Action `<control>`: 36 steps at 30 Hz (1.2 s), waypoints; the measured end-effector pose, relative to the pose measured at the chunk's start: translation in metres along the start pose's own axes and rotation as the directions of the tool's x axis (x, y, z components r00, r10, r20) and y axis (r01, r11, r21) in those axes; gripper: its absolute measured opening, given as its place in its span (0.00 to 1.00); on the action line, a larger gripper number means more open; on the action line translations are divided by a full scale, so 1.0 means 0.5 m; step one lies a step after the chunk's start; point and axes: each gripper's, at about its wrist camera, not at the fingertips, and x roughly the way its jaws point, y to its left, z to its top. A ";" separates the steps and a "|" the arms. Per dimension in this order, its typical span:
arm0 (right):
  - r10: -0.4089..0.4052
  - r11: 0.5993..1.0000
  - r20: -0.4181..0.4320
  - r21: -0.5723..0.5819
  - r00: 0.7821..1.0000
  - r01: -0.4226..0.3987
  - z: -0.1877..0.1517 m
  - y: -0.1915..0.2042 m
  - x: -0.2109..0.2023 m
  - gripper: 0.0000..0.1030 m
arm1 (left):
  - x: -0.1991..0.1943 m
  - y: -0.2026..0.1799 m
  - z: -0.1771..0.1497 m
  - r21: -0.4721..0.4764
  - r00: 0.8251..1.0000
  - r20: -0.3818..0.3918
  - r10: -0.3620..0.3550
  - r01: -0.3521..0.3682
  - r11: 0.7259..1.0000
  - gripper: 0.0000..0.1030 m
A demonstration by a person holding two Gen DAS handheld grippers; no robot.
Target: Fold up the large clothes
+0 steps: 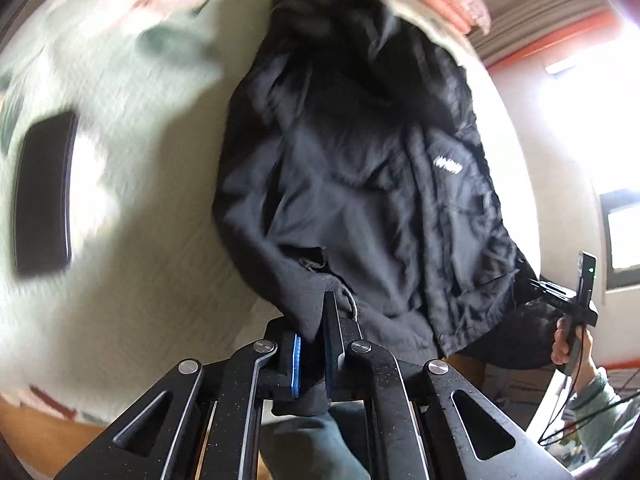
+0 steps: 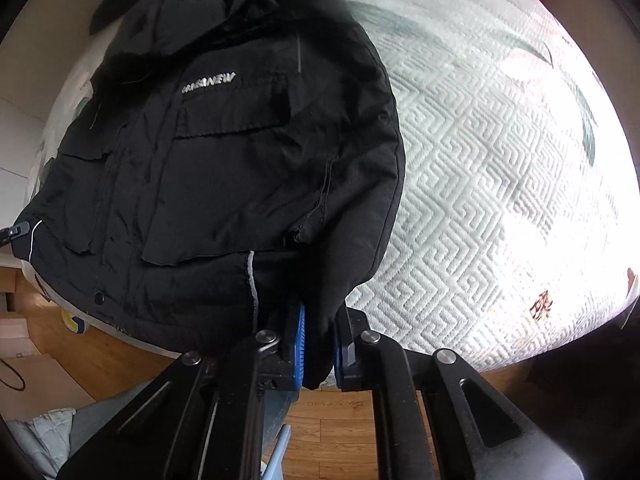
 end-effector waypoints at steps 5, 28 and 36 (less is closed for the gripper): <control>-0.009 1.000 0.067 0.029 0.998 0.007 0.062 -0.003 -0.068 0.11 | -0.049 -0.007 0.075 0.013 0.995 0.084 -0.060 0.059 0.998 0.07; 0.003 1.000 0.329 0.019 0.944 -0.010 0.593 -0.072 -0.192 0.10 | -0.143 -0.052 0.549 -0.017 0.901 0.429 -0.069 0.084 0.996 0.08; 0.036 0.999 0.278 0.010 0.960 -0.040 0.849 -0.104 -0.029 0.10 | -0.023 -0.016 0.731 -0.165 0.894 0.448 0.029 0.051 0.985 0.08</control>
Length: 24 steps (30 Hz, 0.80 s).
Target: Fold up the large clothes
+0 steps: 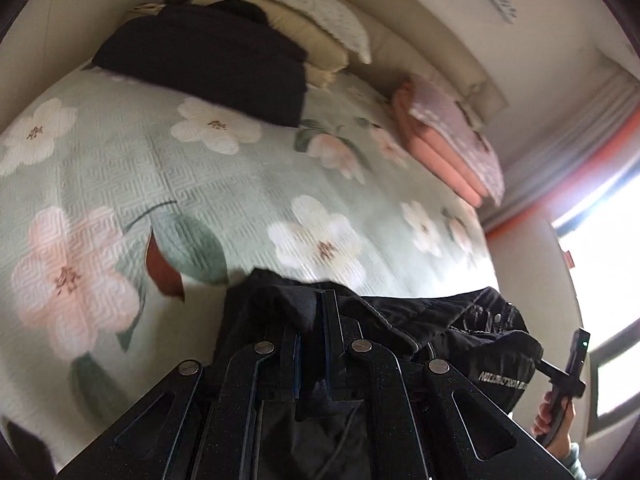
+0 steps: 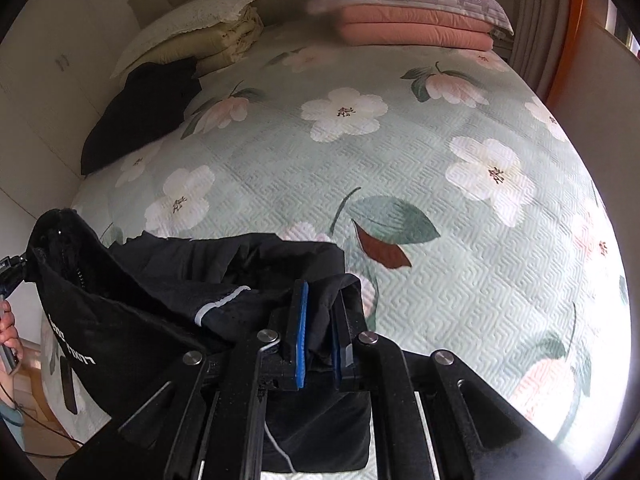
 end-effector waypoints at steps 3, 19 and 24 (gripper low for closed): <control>0.012 1.000 -0.046 0.019 0.999 -0.011 0.032 -0.012 0.099 0.10 | 0.073 0.028 0.027 -0.080 1.000 -0.007 0.019 -0.020 0.997 0.08; 0.129 0.978 -0.175 0.182 0.976 -0.097 0.048 -0.072 0.249 0.12 | 0.240 0.143 0.051 -0.214 0.970 -0.239 -0.049 -0.003 0.977 0.12; 0.141 0.981 -0.164 0.156 0.976 -0.115 0.057 -0.056 0.183 0.24 | 0.206 0.107 0.091 -0.071 0.939 -0.342 -0.050 0.028 0.997 0.14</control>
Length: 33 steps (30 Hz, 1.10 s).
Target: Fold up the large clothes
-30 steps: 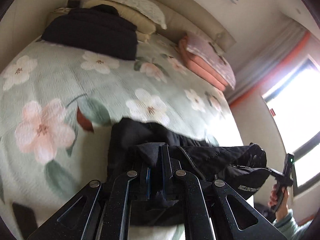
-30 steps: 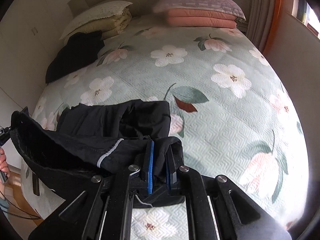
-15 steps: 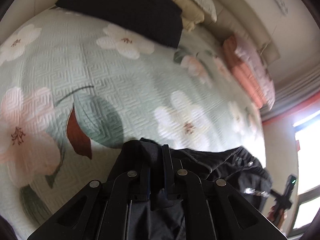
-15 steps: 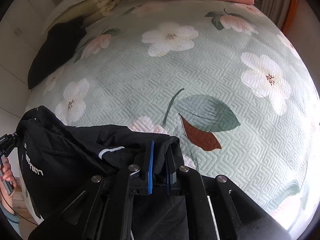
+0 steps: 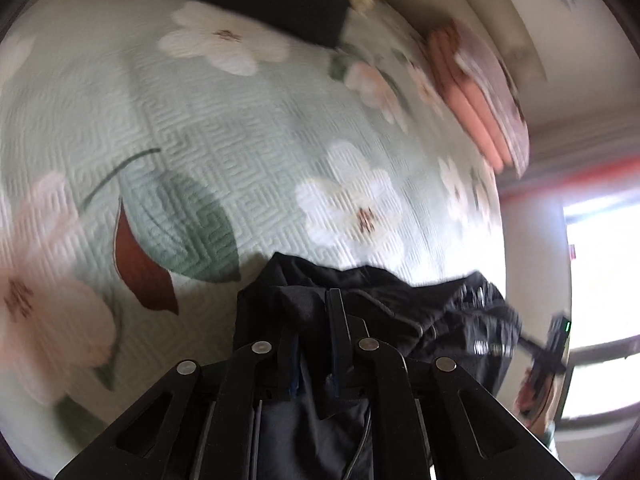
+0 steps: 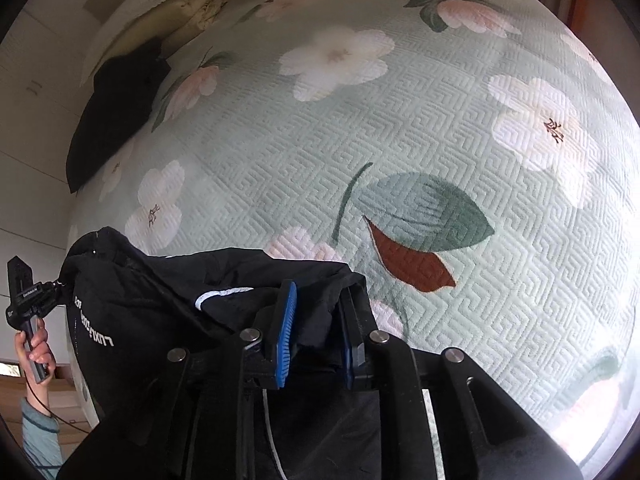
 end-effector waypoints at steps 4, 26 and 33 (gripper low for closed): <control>-0.016 1.000 0.037 0.025 0.999 0.015 0.006 -0.009 -0.050 0.46 | -0.020 -0.007 0.023 0.052 0.995 -0.095 -0.016 0.021 0.998 0.14; -0.130 0.929 0.257 -0.307 0.958 0.208 -0.180 0.261 -0.129 0.68 | -0.240 -0.125 -0.107 0.321 0.993 0.063 0.096 -0.111 0.941 0.50; -0.134 0.913 0.342 -0.322 0.930 0.250 -0.222 0.345 -0.103 0.81 | -0.092 -0.311 -0.264 0.418 0.979 0.183 0.092 -0.162 0.894 0.50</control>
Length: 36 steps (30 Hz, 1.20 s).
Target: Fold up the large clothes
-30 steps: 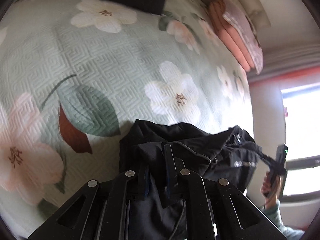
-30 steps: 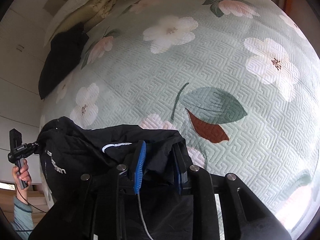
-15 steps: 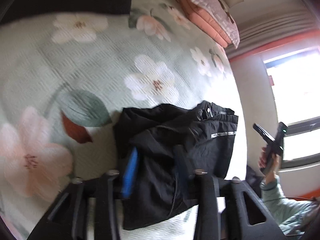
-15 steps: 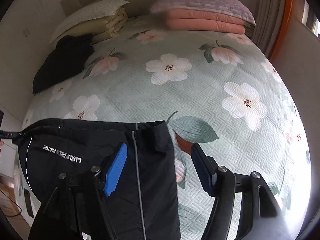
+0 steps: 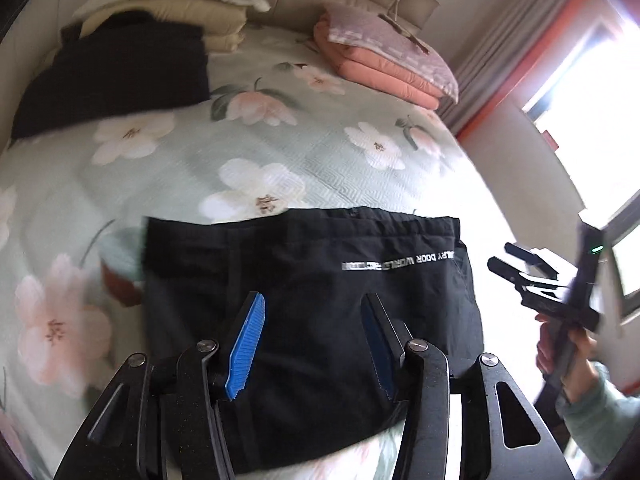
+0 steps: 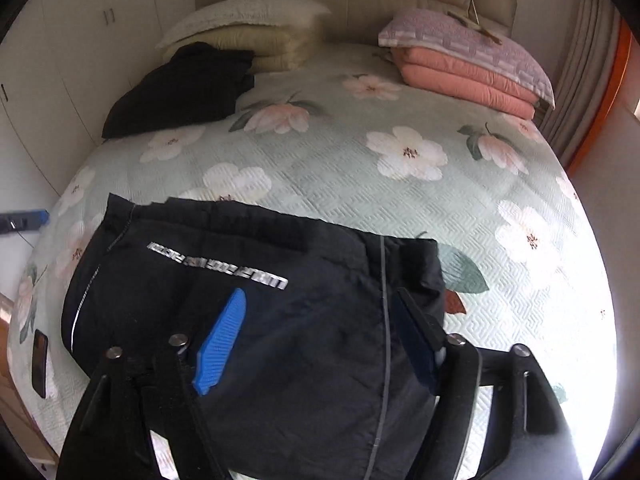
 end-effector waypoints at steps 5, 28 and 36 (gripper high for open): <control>-0.013 1.000 -0.040 -0.012 0.999 0.013 -0.032 0.043 0.080 0.81 | 0.127 -0.096 -0.047 0.028 0.993 -0.033 0.110 -0.109 0.994 0.50; 0.061 0.993 -0.135 0.111 0.989 -0.046 -0.048 -0.028 0.241 0.91 | 0.190 0.009 -0.071 -0.054 0.990 0.000 0.140 -0.139 0.989 0.50; 0.134 0.989 -0.020 -0.056 0.991 -0.135 -0.074 0.034 0.079 0.91 | 0.099 -0.042 -0.142 0.034 0.991 -0.009 0.135 -0.135 0.990 0.50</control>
